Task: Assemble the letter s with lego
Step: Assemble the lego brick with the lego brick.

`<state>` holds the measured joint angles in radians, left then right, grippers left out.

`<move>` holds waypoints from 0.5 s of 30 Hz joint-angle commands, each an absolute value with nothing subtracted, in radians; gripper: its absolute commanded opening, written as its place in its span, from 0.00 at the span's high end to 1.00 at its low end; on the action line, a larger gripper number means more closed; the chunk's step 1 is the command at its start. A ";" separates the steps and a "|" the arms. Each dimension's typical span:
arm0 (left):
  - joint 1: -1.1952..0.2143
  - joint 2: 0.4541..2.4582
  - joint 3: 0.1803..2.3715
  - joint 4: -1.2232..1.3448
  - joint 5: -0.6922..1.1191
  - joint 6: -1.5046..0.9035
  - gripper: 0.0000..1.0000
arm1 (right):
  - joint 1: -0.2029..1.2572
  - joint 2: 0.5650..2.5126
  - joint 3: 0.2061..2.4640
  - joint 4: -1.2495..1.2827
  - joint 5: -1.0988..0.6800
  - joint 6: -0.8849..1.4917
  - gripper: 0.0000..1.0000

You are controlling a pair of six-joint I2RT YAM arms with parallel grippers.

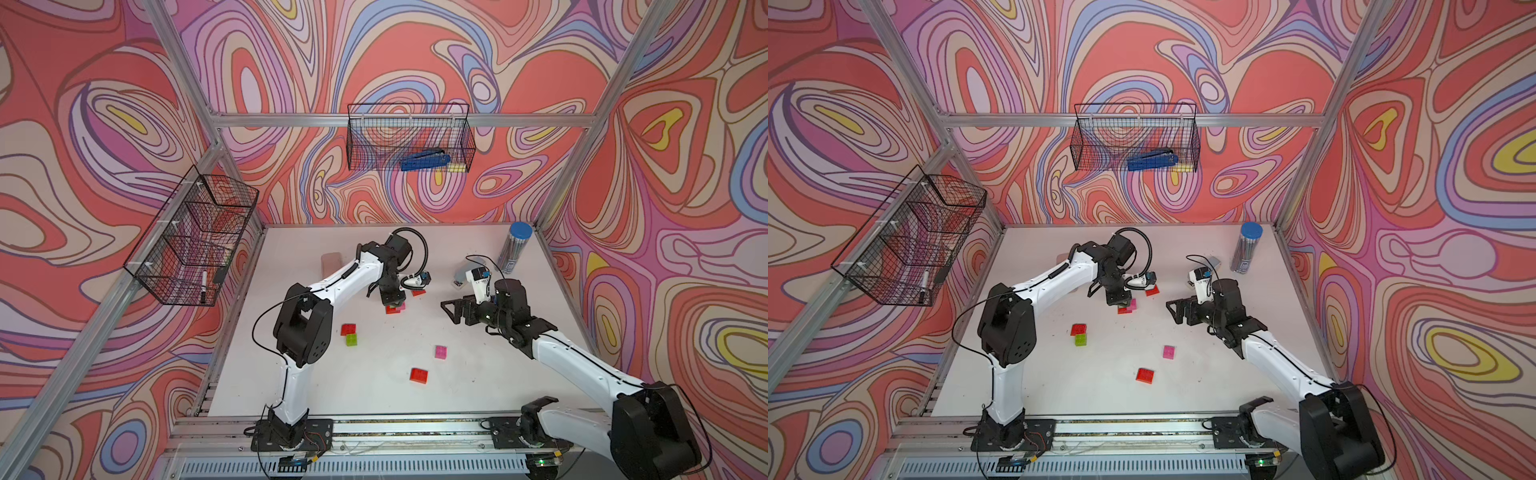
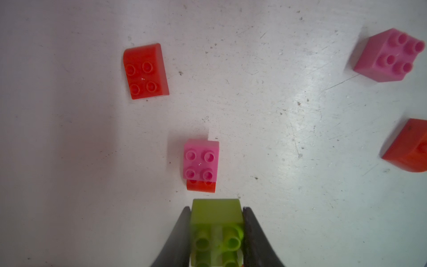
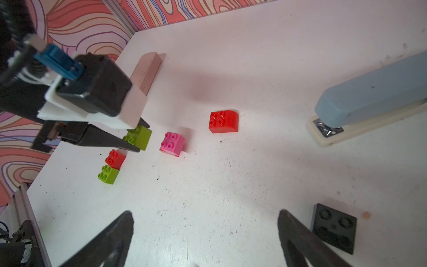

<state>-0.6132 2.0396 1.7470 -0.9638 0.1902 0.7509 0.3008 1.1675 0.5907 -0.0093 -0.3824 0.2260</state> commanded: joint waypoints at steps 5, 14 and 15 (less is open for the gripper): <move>-0.604 2.098 1.812 -1.031 0.216 0.817 0.76 | 0.290 1.195 0.620 0.006 -0.403 0.212 0.02; -0.596 2.153 1.848 -1.033 0.202 0.846 0.76 | 0.285 1.208 0.620 0.011 -0.408 0.213 0.02; -0.594 2.156 1.850 -1.030 0.204 0.848 0.76 | 0.284 1.210 0.621 0.010 -0.407 0.213 0.01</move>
